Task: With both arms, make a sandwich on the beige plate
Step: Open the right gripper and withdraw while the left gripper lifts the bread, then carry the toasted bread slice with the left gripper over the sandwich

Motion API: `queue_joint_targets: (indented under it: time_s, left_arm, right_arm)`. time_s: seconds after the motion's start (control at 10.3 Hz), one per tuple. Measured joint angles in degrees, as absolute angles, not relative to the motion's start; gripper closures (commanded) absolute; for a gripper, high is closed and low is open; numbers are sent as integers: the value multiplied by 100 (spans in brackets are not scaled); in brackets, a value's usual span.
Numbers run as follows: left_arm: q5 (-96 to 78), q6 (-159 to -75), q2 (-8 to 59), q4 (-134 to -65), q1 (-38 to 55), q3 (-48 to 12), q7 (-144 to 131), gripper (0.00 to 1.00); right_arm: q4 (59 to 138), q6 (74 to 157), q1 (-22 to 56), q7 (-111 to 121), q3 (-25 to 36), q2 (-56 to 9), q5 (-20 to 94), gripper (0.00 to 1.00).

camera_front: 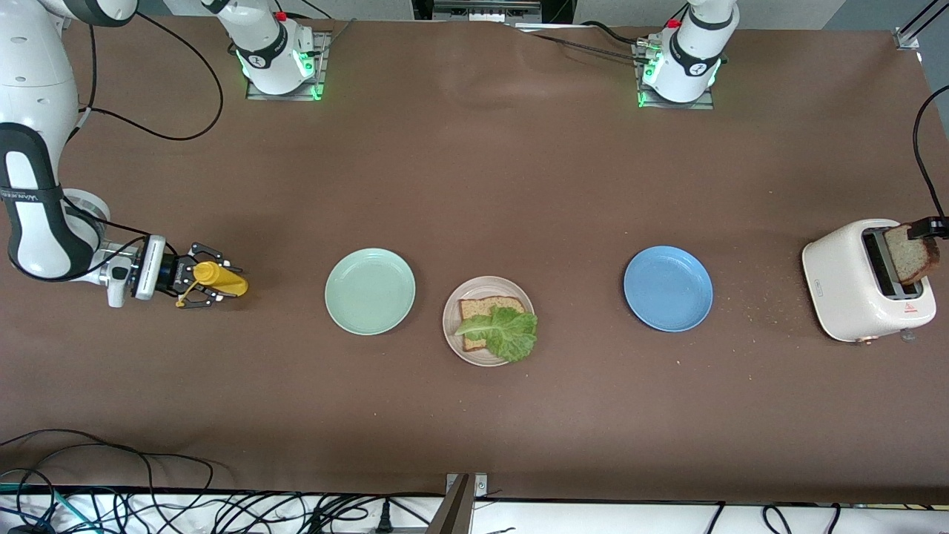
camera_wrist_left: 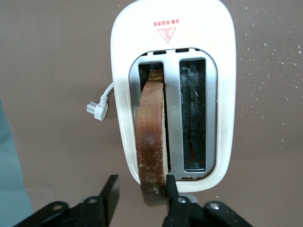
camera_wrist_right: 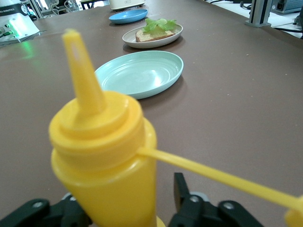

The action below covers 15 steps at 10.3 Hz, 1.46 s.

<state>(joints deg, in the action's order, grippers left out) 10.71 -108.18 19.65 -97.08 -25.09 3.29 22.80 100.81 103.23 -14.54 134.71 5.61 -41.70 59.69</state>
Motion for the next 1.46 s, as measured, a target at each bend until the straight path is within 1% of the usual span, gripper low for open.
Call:
queue_joint_targets:
  time_s: [0.29, 0.59, 0.68, 0.78, 1.07, 1.27, 1.46]
  left_arm:
    - [1071, -10879, 1980, -9710, -2563, 326, 2280, 100]
    - [1040, -10821, 1978, -9562, -2562, 267, 2275, 100]
    - [946, -10541, 1976, -9300, -2555, 209, 2263, 100]
    - [826, -10135, 1976, -8933, -2532, 179, 2263, 100]
    - [421, -9067, 1984, -8021, -2198, 123, 2254, 100]
    - [-388, -8414, 1985, -7544, -2061, 125, 2196, 100]
    - [-1635, -7978, 2062, -7516, -2001, 125, 2065, 100]
  right_arm:
    - [9974, 10322, -1736, 13526, 584, -4180, 5924, 0]
    - [9677, 10305, -2151, 13462, 590, -4232, 5529, 0]
    - [9431, 10201, -2247, 13110, 592, -4236, 5224, 0]
    - [9022, 9913, -2316, 12438, 592, -4228, 4862, 0]
    - [7494, 8782, -2317, 9531, 551, -3969, 3911, 0]
    - [7094, 8583, -2198, 7840, 486, -3551, 3453, 0]
    - [7037, 8606, -1803, 6418, 469, -3158, 3022, 0]
